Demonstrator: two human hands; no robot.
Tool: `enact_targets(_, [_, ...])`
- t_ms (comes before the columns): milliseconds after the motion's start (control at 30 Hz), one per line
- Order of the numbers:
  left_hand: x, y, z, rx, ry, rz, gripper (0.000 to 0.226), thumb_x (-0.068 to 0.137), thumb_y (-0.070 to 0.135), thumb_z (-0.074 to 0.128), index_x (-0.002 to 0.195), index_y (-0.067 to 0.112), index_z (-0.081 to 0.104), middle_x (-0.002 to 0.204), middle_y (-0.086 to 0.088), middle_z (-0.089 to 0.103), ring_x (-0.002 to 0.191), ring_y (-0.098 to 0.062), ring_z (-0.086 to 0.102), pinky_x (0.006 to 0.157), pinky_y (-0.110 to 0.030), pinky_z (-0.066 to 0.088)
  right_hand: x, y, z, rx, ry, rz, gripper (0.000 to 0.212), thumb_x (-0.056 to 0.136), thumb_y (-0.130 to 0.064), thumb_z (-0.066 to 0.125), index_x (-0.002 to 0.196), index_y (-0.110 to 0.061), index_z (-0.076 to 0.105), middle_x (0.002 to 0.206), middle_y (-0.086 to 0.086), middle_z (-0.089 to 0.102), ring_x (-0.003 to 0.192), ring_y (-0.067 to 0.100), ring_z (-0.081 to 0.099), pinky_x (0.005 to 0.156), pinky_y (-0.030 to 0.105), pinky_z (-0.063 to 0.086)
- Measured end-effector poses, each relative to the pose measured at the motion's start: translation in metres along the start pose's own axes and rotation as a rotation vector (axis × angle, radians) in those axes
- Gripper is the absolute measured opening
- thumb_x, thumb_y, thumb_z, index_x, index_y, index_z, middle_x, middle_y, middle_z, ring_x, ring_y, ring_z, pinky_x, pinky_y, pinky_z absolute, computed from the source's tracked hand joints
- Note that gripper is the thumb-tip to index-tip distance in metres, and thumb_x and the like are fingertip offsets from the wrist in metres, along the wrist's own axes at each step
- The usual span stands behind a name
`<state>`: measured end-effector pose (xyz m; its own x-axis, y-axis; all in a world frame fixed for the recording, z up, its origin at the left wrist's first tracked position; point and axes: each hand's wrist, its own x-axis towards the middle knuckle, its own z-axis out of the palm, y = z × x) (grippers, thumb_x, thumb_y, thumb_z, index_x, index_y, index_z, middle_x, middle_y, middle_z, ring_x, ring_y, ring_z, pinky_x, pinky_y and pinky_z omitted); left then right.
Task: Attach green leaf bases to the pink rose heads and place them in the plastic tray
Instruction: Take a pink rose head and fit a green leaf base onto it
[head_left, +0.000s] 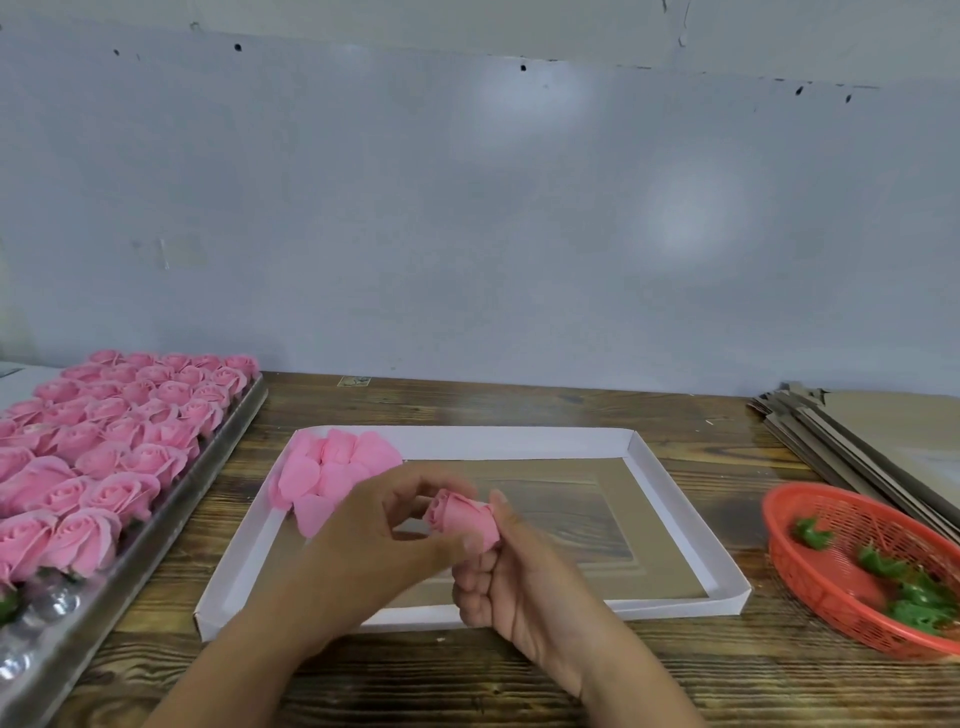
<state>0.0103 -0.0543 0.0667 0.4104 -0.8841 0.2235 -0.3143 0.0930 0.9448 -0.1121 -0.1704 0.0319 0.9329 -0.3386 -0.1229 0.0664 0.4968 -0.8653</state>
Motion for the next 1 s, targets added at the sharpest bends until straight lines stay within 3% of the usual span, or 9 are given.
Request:
enact_targets(100, [-0.004,0.000,0.000,0.186,-0.034,0.014,0.053,0.063,0.041,0.090,0.109,0.051,0.065,0.110,0.019,0.070,0.106,-0.002,0.066,0.081,-0.011,0.053,0.000,0.002,-0.002,0.012,-0.027,-0.041,0.055,0.100,-0.052,0.039,0.108,-0.009,0.074,0.083,0.014,0.060,0.055,0.010,0.054,0.054,0.021,0.046])
enact_targets(200, [-0.004,-0.001,0.006,0.314,0.100,0.104,0.045,0.074,0.030,0.086,0.103,0.055,0.062,0.102,0.030,0.067,0.103,0.007,0.062,0.078,-0.004,0.049,0.000,0.001,-0.001,0.004,0.001,-0.034,0.054,0.096,-0.052,0.044,0.096,-0.007,0.074,0.074,0.012,0.061,0.056,0.013,0.056,0.054,0.022,0.046])
enact_targets(267, [-0.002,-0.003,0.006,0.261,0.137,0.081,0.036,0.079,0.025,0.083,0.098,0.051,0.067,0.098,0.025,0.070,0.102,0.003,0.065,0.078,-0.012,0.055,0.001,0.000,0.000,-0.009,0.042,-0.031,0.054,0.093,-0.052,0.047,0.092,-0.004,0.071,0.066,0.011,0.059,0.055,0.016,0.055,0.052,0.023,0.046])
enact_targets(367, [-0.001,-0.007,0.003,0.209,0.169,0.030,0.029,0.077,0.023,0.084,0.090,0.046,0.072,0.093,0.017,0.075,0.096,-0.002,0.069,0.079,-0.018,0.056,0.003,-0.001,0.000,-0.076,0.137,-0.089,0.053,0.097,-0.041,0.047,0.110,0.008,0.063,0.076,0.014,0.063,0.060,0.017,0.057,0.057,0.025,0.049])
enact_targets(533, [0.001,-0.013,0.004,0.057,0.189,-0.044,0.017,0.081,0.017,0.082,0.082,0.034,0.076,0.085,0.007,0.077,0.081,-0.004,0.071,0.070,-0.010,0.051,0.001,0.000,-0.002,-0.150,0.224,-0.231,0.016,0.089,-0.014,0.068,0.105,-0.011,0.068,0.094,0.011,0.071,0.078,0.017,0.066,0.067,0.028,0.053])
enact_targets(633, [0.001,-0.017,0.003,-0.112,0.160,-0.125,0.015,0.083,0.013,0.078,0.086,0.028,0.078,0.090,-0.001,0.078,0.085,-0.011,0.073,0.072,-0.016,0.055,0.000,0.001,-0.005,-0.166,0.261,-0.247,0.016,0.089,-0.004,0.066,0.103,-0.010,0.072,0.093,0.010,0.072,0.078,0.017,0.068,0.069,0.026,0.055])
enact_targets(767, [0.001,-0.024,0.004,-0.129,0.201,-0.179,0.012,0.082,0.017,0.079,0.086,0.028,0.080,0.090,0.000,0.078,0.085,-0.008,0.072,0.068,-0.012,0.054,0.001,0.004,-0.003,-0.330,0.319,-0.244,0.017,0.092,-0.011,0.064,0.106,-0.018,0.071,0.101,0.005,0.073,0.084,0.016,0.070,0.069,0.026,0.056])
enact_targets(900, [0.001,-0.034,0.000,-0.066,0.303,-0.209,0.012,0.082,0.022,0.080,0.084,0.033,0.079,0.089,0.005,0.078,0.086,-0.007,0.072,0.074,-0.021,0.055,0.003,0.004,-0.009,-0.642,0.533,-0.363,0.022,0.094,-0.014,0.060,0.109,-0.031,0.063,0.108,-0.009,0.066,0.094,0.001,0.063,0.080,0.019,0.053])
enact_targets(1000, [0.000,-0.041,-0.002,-0.004,0.347,-0.212,0.013,0.081,0.025,0.081,0.081,0.038,0.078,0.088,0.008,0.077,0.087,-0.006,0.070,0.078,-0.025,0.053,-0.009,-0.025,-0.028,-0.827,0.737,-0.450,0.026,0.093,-0.010,0.059,0.105,-0.033,0.061,0.106,-0.014,0.064,0.086,-0.006,0.059,0.069,0.006,0.042])
